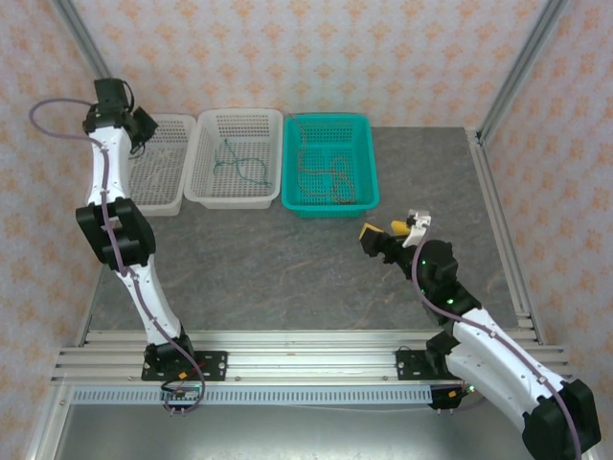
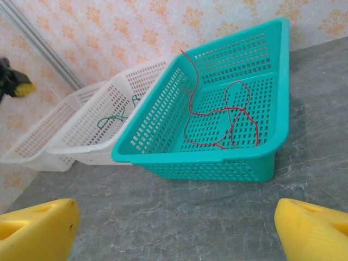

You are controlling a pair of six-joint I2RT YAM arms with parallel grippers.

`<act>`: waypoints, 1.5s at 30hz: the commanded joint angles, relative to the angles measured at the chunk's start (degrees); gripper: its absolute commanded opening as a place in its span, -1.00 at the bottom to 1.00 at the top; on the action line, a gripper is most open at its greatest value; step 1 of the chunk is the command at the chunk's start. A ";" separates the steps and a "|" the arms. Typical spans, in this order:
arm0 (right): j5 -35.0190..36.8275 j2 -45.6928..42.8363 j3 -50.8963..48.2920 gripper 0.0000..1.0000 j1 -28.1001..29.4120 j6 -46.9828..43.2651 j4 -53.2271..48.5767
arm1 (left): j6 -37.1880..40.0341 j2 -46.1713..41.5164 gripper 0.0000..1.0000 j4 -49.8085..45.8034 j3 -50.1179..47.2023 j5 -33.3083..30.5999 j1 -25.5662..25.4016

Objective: Untangle the cables

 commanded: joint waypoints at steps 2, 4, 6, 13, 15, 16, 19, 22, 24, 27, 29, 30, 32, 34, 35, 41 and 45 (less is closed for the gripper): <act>0.61 -1.25 2.24 0.87 0.00 0.02 -0.95 | -0.75 0.77 -1.00 -0.89 -1.31 -5.61 1.14; 0.73 -1.61 2.30 0.86 -0.02 0.10 -1.29 | -1.83 0.73 -0.63 -1.46 -1.51 -5.80 1.77; 1.23 -1.98 2.39 0.86 0.02 0.11 -1.79 | -1.89 -0.89 -0.04 -0.68 -2.75 -5.32 2.15; 7.97 -3.21 3.28 0.87 0.02 -3.59 -2.96 | -6.28 -21.29 0.40 10.19 -19.33 -0.67 2.12; 12.03 -3.00 3.93 0.87 0.00 -5.15 -3.60 | -7.70 -28.73 0.44 14.49 -26.41 0.23 1.84; 15.60 -2.67 4.42 0.87 0.00 -5.82 -4.28 | -8.20 -32.82 0.48 16.43 -30.14 0.56 1.40; 30.13 -0.30 5.96 0.88 -0.07 -7.52 -7.13 | -6.01 -43.70 0.58 19.59 -40.05 -1.73 -2.34; 39.82 4.50 7.86 0.89 -1.91 -9.89 -8.56 | 0.97 -52.83 0.63 21.47 -49.57 -8.44 -11.01; 40.97 8.65 9.01 0.89 -5.08 -9.70 -8.11 | 5.22 -57.09 0.65 23.25 -55.99 -12.68 -17.40; 40.76 16.04 10.47 0.89 -10.35 -7.68 -6.12 | 13.31 -61.66 0.73 28.41 -66.86 -20.19 -25.80; 39.63 20.85 10.49 0.89 -13.47 -6.49 -3.04 | 18.14 -63.74 0.77 33.84 -74.17 -21.79 -29.23; 38.66 23.44 10.49 0.89 -15.04 -5.69 -0.93 | 19.91 -64.73 0.81 37.17 -78.18 -23.05 -30.70; 36.01 29.94 10.78 0.90 -17.72 -5.17 3.00 | 23.11 -65.96 0.88 42.96 -84.21 -23.25 -31.97; 33.37 35.39 14.16 0.90 -19.74 -7.07 4.29 | 24.19 -66.85 0.97 48.34 -89.92 -24.93 -31.95; 32.43 37.90 14.44 0.90 -20.14 -9.20 7.92 | 24.65 -67.37 0.97 50.00 -92.03 -25.81 -31.97; 30.64 45.52 17.43 0.92 -21.14 -17.76 18.99 | 26.81 -64.63 1.00 61.37 -100.63 -34.13 -31.36; 32.23 40.64 16.47 0.94 -21.27 -16.28 4.93 | 29.30 -59.46 1.00 68.91 -102.26 -34.78 -30.97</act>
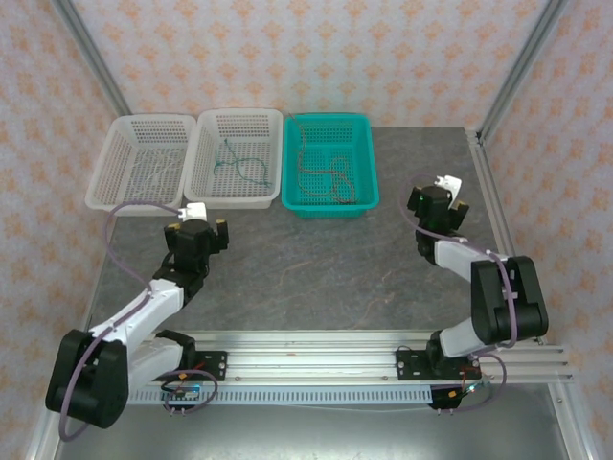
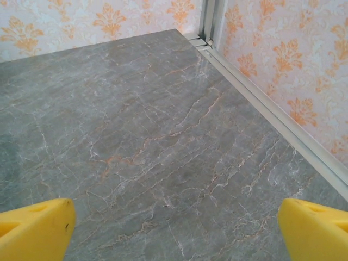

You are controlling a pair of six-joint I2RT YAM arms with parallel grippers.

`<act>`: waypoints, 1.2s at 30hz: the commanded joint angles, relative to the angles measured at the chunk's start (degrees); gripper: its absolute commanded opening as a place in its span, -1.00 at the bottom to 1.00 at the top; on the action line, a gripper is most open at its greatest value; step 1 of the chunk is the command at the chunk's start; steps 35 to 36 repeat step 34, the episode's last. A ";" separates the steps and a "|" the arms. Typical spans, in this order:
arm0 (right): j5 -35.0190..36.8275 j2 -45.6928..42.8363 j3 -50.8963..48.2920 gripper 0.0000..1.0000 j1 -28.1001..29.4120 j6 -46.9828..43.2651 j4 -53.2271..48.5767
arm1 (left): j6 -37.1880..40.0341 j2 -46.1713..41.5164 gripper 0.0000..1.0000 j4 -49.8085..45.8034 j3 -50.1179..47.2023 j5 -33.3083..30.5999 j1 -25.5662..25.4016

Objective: Untangle the cables

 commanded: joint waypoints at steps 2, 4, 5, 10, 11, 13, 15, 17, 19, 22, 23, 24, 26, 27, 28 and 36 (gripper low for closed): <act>0.80 -5.42 -10.01 0.95 -1.32 -0.83 5.44 | 3.71 6.51 1.00 15.10 -1.49 -3.22 1.60; -1.17 -7.42 -13.31 0.98 -2.55 0.27 9.87 | 3.05 12.77 1.00 21.27 -0.87 -1.17 2.87; -4.14 -7.12 -14.10 0.98 -3.82 1.67 12.12 | 3.30 14.68 1.00 20.66 0.91 -0.82 2.98; -13.51 5.63 -18.70 0.99 -4.60 -0.44 36.26 | 1.13 22.59 1.00 25.48 2.32 6.60 8.30; -15.34 1.78 -16.99 0.98 -4.76 -0.66 26.69 | 0.86 24.17 1.00 32.14 -0.41 7.99 9.39; -17.16 5.44 -16.64 0.98 -5.30 -0.85 30.50 | 1.37 23.50 1.00 33.99 -1.90 10.97 9.93; -13.58 2.42 -14.12 0.99 -5.38 0.74 20.58 | 2.07 25.14 1.00 33.14 -0.09 10.84 9.74; -13.34 4.48 -16.23 0.98 -5.08 0.23 28.19 | 2.55 24.93 1.00 31.72 0.52 9.89 9.04; -12.26 2.48 -15.38 0.98 -5.06 0.84 23.18 | 2.50 24.79 1.00 30.79 0.80 9.51 8.83; -14.28 3.63 -14.78 0.98 -5.10 -0.04 23.95 | 2.54 24.66 1.00 30.20 1.02 9.87 8.78; -14.75 3.21 -14.38 0.98 -5.12 -0.16 22.47 | 2.53 24.52 1.00 29.66 1.19 9.92 8.78; -14.81 3.52 -14.41 0.98 -5.10 -0.27 22.97 | 2.56 24.66 1.00 30.06 1.10 9.98 8.83; -14.98 3.39 -14.37 0.98 -5.09 -0.32 22.66 | 2.61 24.63 1.00 30.03 1.13 9.92 8.78; -15.82 3.64 -14.14 0.98 -5.04 -0.67 22.55 | 2.52 24.61 1.00 29.75 1.14 9.96 8.78; -16.40 3.78 -13.77 0.98 -5.09 -0.93 22.01 | 2.62 24.61 1.00 29.95 1.19 9.92 8.78; -15.06 3.03 -15.40 0.99 -4.83 -0.86 24.24 | 2.59 24.61 1.00 29.90 1.19 9.95 8.78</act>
